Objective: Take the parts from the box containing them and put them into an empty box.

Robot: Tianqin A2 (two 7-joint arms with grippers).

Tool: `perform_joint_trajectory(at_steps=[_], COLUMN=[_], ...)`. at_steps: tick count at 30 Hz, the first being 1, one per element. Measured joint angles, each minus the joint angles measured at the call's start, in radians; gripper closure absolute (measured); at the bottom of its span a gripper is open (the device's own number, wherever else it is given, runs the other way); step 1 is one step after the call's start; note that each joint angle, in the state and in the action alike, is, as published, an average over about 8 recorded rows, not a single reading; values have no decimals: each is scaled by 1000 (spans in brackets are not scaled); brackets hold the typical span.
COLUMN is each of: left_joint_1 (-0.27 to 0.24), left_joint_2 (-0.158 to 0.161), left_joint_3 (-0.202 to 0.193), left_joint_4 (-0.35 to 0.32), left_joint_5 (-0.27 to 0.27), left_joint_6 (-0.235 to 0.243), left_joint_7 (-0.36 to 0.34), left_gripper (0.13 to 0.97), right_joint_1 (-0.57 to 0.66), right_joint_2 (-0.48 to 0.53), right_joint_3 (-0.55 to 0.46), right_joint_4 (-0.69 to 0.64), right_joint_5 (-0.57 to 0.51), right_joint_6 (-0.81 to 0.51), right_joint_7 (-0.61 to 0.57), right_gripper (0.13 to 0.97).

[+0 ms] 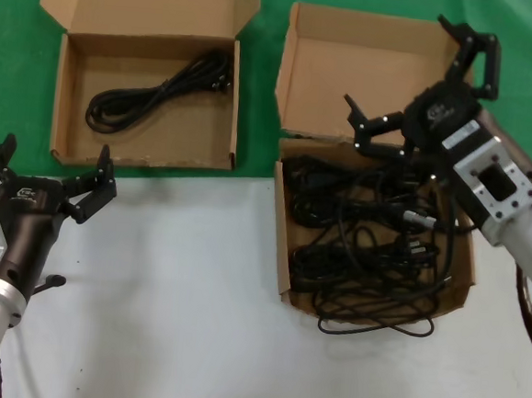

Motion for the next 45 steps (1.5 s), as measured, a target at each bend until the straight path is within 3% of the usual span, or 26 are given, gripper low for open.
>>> perform_joint_trajectory(at_steps=[3, 7, 15, 24, 34, 45], left_joint_1=[0, 1, 2, 3, 4, 4], left_joint_2=[0, 0, 0, -1, -1, -1], left_joint_3=[0, -1, -1, -2, -3, -3], left_joint_4=[0, 1, 2, 4, 5, 6], left_joint_5=[-1, -3, -5, -9, -12, -12], left_joint_6=[-1, -3, -5, -9, -12, -12], left_joint_7=[1, 2, 4, 7, 9, 10], left_gripper=[285, 285, 176, 132, 132, 132], right_joint_1=[-32, -74, -158, -253, -344, -354], right_joint_2=[-5, -11, -24, -38, -52, -54], right_joint_3=[13, 31, 65, 105, 143, 147], right_joint_4=[2, 5, 10, 16, 22, 23], right_joint_5=[13, 30, 64, 102, 139, 143], right_joint_6=[20, 46, 97, 156, 212, 218], right_joint_7=[34, 79, 169, 270, 368, 378], right_gripper=[129, 129, 129, 129, 129, 129])
